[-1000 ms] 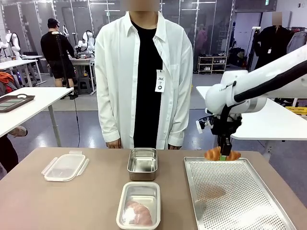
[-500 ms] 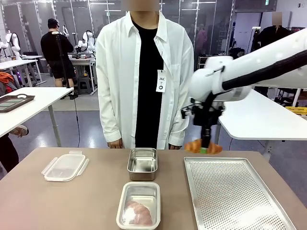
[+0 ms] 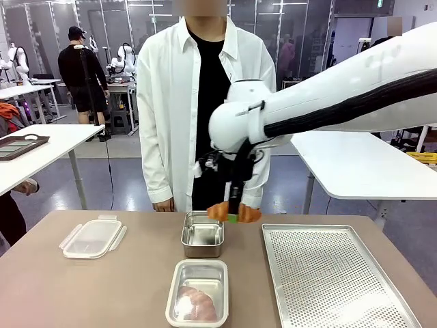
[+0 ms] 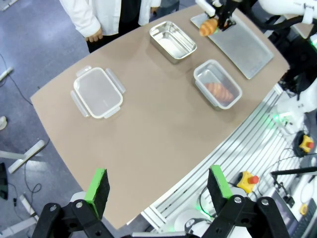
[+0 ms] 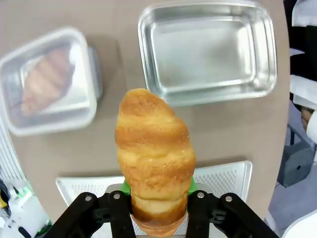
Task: Place the bread into the airtight container.
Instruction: Pick up a Butter Roll and place it into an empty Airtight Container.
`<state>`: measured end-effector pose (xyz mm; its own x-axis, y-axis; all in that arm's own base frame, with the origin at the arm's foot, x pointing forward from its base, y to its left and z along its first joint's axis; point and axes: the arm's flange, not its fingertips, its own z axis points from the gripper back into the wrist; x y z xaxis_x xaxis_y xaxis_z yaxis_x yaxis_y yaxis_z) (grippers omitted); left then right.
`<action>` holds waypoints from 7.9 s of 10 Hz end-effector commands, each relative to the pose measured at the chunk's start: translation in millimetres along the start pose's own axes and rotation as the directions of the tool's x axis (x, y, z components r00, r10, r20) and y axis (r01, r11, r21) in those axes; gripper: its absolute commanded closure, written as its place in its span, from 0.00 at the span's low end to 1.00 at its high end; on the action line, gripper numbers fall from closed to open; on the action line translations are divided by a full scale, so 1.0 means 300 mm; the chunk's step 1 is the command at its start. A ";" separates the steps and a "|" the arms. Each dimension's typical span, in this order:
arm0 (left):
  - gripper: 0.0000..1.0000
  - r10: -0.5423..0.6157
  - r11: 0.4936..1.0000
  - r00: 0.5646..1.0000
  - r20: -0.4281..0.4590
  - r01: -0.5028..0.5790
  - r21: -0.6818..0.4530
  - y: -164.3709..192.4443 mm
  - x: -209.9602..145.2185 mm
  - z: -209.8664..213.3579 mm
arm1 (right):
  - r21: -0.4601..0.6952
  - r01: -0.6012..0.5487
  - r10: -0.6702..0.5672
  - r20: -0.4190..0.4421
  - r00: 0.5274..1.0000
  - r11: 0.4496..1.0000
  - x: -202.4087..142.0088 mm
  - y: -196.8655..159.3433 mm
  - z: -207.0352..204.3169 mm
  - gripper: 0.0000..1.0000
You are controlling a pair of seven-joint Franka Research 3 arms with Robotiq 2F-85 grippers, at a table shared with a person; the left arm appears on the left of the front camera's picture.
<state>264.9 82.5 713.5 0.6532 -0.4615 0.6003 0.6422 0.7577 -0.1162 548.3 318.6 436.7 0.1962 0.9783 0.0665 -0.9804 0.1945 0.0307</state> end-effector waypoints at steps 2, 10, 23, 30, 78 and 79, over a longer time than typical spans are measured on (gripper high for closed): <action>0.00 -0.017 1.000 1.000 0.000 0.017 -0.008 0.002 0.002 0.007 | -0.047 0.058 -0.057 0.014 0.998 0.997 0.201 0.010 -0.055 0.60; 0.00 -0.017 1.000 1.000 0.000 0.017 -0.008 0.002 0.002 0.007 | -0.051 0.037 -0.035 0.045 0.998 0.998 0.285 0.058 -0.091 0.60; 0.00 -0.017 1.000 1.000 0.000 0.017 -0.008 0.002 0.002 0.007 | 0.024 0.961 -0.955 0.121 0.271 0.275 0.309 -0.136 -0.227 0.60; 0.00 -0.017 1.000 1.000 0.000 0.017 -0.008 0.002 0.002 0.007 | 0.012 0.981 -0.973 0.133 0.189 0.192 0.305 -0.179 -0.320 0.00; 0.00 -0.017 1.000 1.000 0.000 0.017 -0.008 0.002 0.002 0.007 | 0.091 0.806 -0.752 0.432 0.498 0.585 -1.252 0.504 1.012 0.00; 0.00 -0.017 1.000 1.000 0.000 0.017 -0.008 0.002 0.002 0.007 | 0.091 0.806 -0.752 0.432 0.498 0.585 -1.252 0.504 1.012 0.00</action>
<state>264.8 83.0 713.7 0.6539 -0.4604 0.6003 0.6408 0.7589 -0.1161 333.6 -40.4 718.8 0.8424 0.3092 0.4414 -0.4128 0.8967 0.1597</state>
